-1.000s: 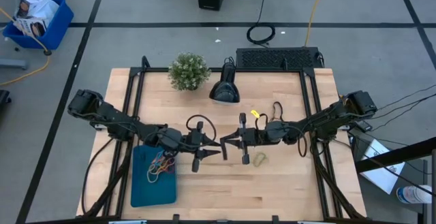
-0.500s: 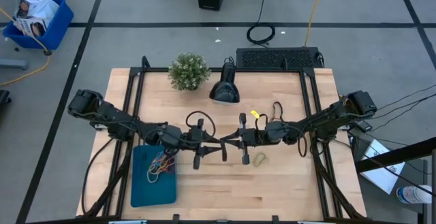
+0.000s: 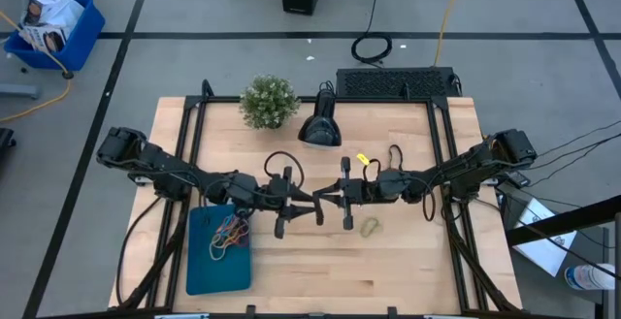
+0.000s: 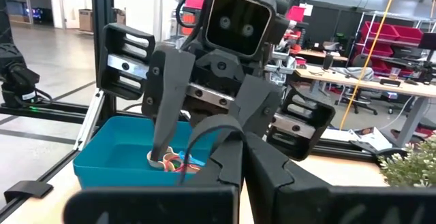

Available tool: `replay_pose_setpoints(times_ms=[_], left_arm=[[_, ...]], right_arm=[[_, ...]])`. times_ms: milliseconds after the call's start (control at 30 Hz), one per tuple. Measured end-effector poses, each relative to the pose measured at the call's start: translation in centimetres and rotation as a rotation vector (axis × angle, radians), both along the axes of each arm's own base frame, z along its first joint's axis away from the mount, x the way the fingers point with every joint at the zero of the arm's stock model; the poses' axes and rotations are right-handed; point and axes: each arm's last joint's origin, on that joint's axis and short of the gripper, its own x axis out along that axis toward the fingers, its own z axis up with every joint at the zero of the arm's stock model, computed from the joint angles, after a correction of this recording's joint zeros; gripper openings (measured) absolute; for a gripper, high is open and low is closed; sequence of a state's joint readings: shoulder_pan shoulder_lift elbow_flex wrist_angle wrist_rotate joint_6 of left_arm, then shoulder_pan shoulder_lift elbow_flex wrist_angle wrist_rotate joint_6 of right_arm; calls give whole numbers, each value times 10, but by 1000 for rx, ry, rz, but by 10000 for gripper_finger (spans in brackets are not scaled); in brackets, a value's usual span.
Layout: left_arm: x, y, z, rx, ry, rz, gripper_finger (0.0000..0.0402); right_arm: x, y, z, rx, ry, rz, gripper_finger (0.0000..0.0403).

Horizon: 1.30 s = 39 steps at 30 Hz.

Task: Pick and place rubber bands into bin
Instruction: Put the bottom black rubber band into the blue bin

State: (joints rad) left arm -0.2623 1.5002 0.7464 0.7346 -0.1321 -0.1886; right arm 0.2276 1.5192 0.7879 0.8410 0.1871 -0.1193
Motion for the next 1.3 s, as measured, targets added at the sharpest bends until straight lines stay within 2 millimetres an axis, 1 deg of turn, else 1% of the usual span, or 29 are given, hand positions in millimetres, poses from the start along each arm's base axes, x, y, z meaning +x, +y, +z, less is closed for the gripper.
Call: replay_pose_setpoints(times_ms=[133, 267, 433, 500, 633, 700, 767, 900, 933, 1067, 1200, 1300], left_arm=[[0, 0, 0, -9, 1, -1, 120], [3, 0, -6, -12, 13, 19, 120], [15, -2, -18, -4, 44, 28, 120], [19, -3, -16, -6, 34, 27, 120], [20, -4, -16, -6, 38, 10, 118], [19, -4, -16, -5, 41, 4, 108], [19, -4, -16, -5, 44, -8, 87], [19, -5, -18, 20, 61, -32, 23], [19, -5, -18, 21, 61, -32, 13], [19, -5, -18, 18, 64, -33, 13], [19, -5, -18, 18, 67, -46, 6], [19, -5, -18, 17, 68, -52, 13]], right_arm=[[0, 0, 0, -1, 0, -1, 0], [0, -1, 0, -1, -2, -2, 0], [0, -1, 0, -1, -3, -2, 0], [0, -1, -1, -3, 7, -2, 0], [0, 0, -2, -3, 17, -1, 0], [0, 0, -2, -3, 18, -1, 0], [0, 0, -2, -3, 19, -1, 0], [0, 0, -2, -4, 23, -1, 0], [0, 0, -2, -3, 22, 1, 0], [0, 1, -2, -3, 23, 8, 5], [0, 1, -2, -3, 23, 9, 23], [0, 1, -3, -4, 30, 9, 41]])
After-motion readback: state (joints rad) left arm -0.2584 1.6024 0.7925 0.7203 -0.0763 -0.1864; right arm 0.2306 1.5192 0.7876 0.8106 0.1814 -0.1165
